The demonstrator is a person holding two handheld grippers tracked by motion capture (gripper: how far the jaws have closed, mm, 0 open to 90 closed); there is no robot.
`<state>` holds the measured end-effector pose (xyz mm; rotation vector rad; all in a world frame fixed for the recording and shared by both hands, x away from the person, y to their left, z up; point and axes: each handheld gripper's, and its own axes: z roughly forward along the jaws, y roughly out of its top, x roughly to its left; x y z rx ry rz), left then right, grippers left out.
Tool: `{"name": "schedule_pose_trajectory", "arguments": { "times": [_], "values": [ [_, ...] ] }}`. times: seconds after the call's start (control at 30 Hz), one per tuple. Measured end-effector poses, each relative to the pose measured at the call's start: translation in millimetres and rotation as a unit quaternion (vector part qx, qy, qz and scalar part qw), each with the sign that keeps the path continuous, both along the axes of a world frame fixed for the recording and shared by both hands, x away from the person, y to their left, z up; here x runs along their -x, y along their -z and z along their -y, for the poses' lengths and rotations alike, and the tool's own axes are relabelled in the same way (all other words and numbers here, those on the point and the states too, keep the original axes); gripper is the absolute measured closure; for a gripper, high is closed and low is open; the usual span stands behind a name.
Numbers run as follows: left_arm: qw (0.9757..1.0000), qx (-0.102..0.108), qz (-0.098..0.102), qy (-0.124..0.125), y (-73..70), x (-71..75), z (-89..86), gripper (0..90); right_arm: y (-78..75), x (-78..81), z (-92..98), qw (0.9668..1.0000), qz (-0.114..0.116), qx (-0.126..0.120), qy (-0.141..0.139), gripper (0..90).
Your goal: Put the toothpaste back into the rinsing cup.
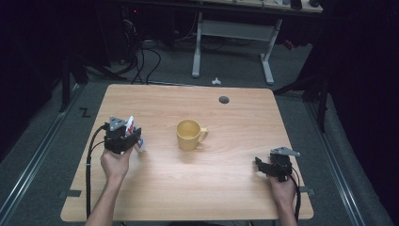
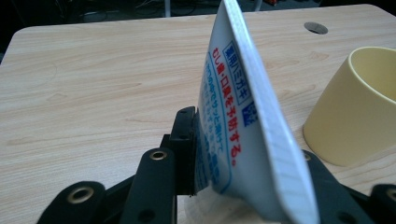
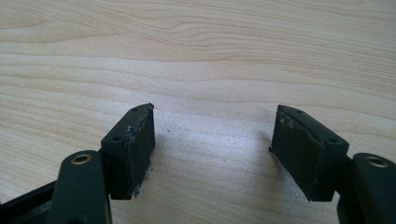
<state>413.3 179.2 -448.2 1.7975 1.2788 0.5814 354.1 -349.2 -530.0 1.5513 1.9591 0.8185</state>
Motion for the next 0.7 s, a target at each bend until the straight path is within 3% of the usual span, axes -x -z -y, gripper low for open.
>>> {"name": "schedule_pose_trajectory", "arguments": {
  "times": [0.13, 0.7],
  "values": [
    [1.0, 0.008, -0.002, 0.004, -0.8, 0.6, 1.0, 68.2, 0.0, 0.0, 0.0, 1.0, 0.0, 0.0, 0.0, 30.3],
    [0.9997, 0.003, 0.002, 0.024, -10.5, 4.2, 9.9, 68.2, 0.0, 0.0, 0.0, 1.0, 0.0, 0.0, 0.0, 30.2]
  ]
}}
